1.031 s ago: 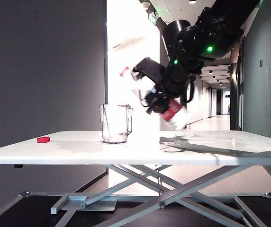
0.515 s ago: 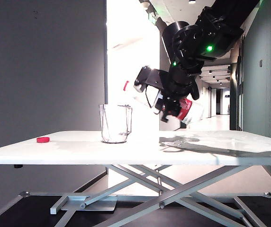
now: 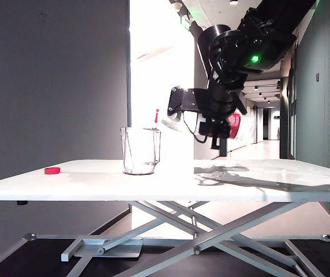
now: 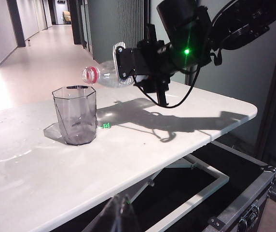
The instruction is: Pick up the mineral water bottle on the table and pour water into the mug until it's half full.
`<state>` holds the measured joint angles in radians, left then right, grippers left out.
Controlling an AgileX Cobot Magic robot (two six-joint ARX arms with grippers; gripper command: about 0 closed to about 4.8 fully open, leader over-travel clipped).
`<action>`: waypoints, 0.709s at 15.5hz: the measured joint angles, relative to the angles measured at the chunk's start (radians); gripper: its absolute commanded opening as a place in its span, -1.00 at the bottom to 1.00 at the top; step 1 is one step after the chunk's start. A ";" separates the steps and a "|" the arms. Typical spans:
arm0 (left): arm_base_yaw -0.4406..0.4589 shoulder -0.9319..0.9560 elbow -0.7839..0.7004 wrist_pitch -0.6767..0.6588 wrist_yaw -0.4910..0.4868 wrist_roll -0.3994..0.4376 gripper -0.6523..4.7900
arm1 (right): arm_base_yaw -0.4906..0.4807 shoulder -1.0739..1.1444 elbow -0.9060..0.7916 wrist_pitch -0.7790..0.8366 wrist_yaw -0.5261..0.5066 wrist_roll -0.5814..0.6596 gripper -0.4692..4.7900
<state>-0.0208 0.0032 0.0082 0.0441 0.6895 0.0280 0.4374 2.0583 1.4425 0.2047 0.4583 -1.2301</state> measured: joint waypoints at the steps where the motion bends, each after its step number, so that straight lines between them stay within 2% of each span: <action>1: 0.000 0.000 0.000 0.000 0.000 0.000 -0.78 | 0.000 0.000 0.003 0.007 0.015 -0.042 -0.06; 8: 0.000 0.000 0.000 0.000 0.000 0.000 -0.78 | 0.004 0.000 0.019 0.030 0.035 -0.193 -0.06; 11: 0.000 0.000 0.000 0.000 0.000 0.000 -0.78 | 0.005 0.000 0.022 0.030 0.041 -0.216 -0.06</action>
<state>-0.0208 0.0032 0.0082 0.0441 0.6895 0.0280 0.4419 2.0583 1.4643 0.2348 0.4992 -1.4456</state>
